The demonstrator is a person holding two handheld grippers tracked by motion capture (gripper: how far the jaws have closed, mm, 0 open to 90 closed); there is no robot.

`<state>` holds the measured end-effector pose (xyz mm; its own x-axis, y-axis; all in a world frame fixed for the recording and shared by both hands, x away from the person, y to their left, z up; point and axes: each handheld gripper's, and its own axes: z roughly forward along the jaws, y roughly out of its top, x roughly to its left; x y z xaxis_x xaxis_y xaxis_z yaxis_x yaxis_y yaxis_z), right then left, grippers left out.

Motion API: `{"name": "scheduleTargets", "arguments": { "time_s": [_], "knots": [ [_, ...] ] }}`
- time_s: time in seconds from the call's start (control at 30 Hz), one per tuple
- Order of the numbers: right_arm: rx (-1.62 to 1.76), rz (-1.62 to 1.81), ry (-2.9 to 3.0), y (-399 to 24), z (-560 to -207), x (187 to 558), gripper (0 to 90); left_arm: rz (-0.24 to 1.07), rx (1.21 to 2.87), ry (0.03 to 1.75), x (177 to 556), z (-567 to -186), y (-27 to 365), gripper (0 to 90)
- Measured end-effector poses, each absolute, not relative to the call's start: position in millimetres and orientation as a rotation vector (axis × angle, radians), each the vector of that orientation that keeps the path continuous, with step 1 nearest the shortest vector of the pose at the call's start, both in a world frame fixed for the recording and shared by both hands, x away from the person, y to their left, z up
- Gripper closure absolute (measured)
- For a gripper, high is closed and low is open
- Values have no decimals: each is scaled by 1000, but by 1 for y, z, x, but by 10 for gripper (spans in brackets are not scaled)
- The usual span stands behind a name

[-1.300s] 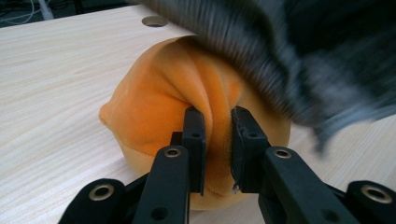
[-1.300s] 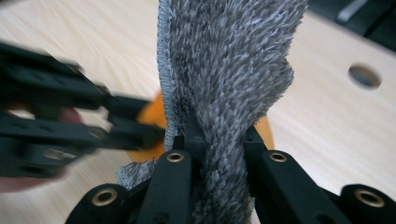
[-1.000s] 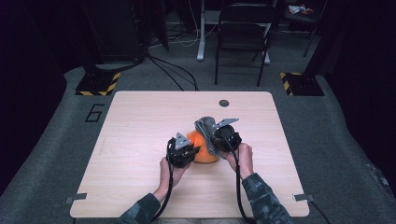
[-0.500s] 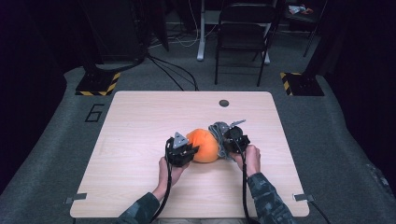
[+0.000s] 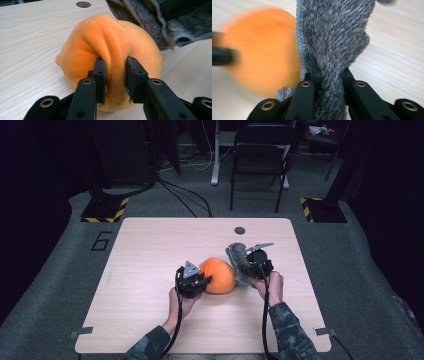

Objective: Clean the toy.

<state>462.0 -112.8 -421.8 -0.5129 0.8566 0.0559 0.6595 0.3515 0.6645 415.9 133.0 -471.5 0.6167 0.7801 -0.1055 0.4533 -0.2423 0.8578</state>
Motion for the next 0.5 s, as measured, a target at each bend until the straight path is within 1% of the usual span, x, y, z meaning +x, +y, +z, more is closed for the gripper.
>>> {"name": "scheduleTargets", "arguments": {
  "time_s": [0.07,0.17,0.27,0.43,0.5],
  "knots": [
    [1280,941,2355,-100,-416,456,795,427,1884,983,417,-472,134,706],
    [1214,851,2404,-80,-427,452,796,423,1894,978,418,-472,136,662],
    [1206,820,2394,-79,-436,454,796,430,1903,968,417,-469,138,565],
    [1247,817,2382,-87,-441,458,796,485,1922,955,414,-461,140,386],
    [1254,810,2380,-88,-442,459,796,489,1927,954,413,-459,142,342]
  ]
}}
